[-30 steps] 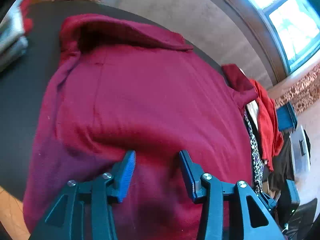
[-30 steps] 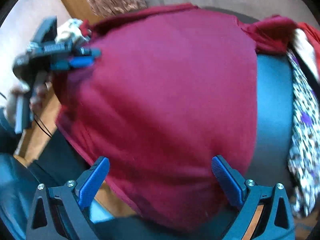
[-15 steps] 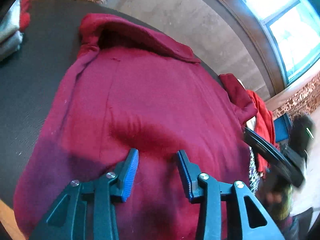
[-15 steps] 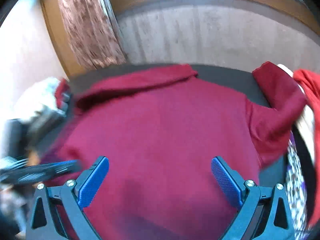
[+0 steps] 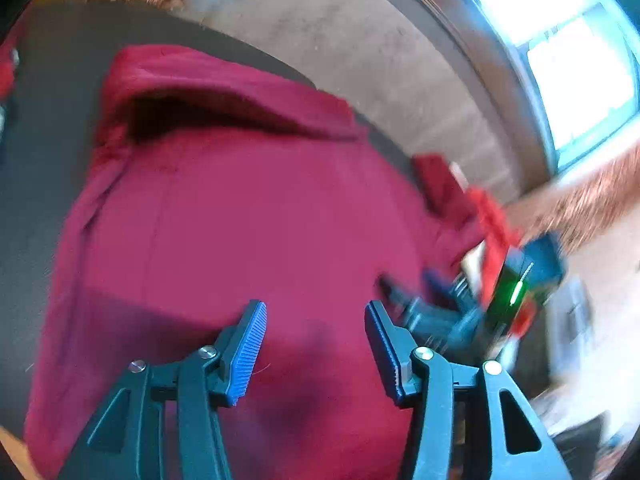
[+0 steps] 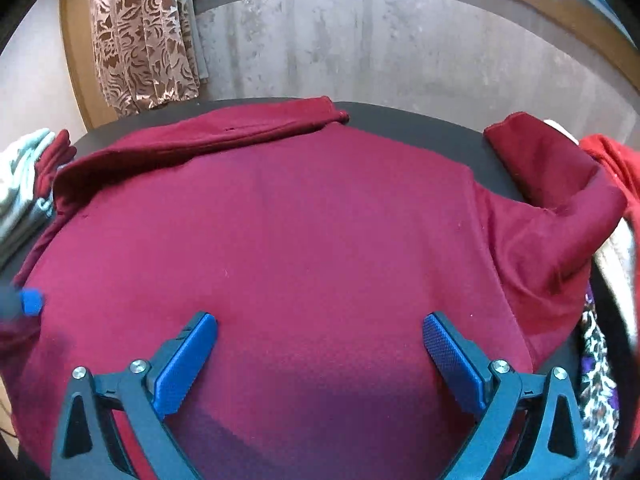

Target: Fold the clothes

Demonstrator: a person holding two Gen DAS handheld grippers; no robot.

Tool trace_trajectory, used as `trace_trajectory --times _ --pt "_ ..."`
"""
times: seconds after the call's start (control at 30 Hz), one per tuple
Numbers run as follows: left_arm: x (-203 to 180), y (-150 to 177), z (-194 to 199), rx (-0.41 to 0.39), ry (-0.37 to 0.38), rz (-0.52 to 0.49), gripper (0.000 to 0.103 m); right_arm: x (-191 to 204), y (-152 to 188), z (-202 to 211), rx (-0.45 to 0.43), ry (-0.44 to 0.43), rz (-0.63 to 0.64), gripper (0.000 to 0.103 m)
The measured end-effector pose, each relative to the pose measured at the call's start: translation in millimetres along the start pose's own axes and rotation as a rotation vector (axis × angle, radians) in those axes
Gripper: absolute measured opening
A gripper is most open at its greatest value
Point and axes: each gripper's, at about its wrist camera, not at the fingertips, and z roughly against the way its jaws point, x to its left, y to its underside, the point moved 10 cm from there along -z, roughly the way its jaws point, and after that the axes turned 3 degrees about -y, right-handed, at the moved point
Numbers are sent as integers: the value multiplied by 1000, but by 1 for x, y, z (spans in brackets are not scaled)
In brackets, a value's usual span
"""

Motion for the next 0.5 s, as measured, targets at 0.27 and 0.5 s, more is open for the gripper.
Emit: trace_trajectory --times 0.27,0.5 --pt "-1 -79 -51 -24 164 264 54 -22 -4 2 -24 -23 4 103" --pt "2 -109 -96 -13 160 329 55 -27 -8 1 -37 -39 1 103"
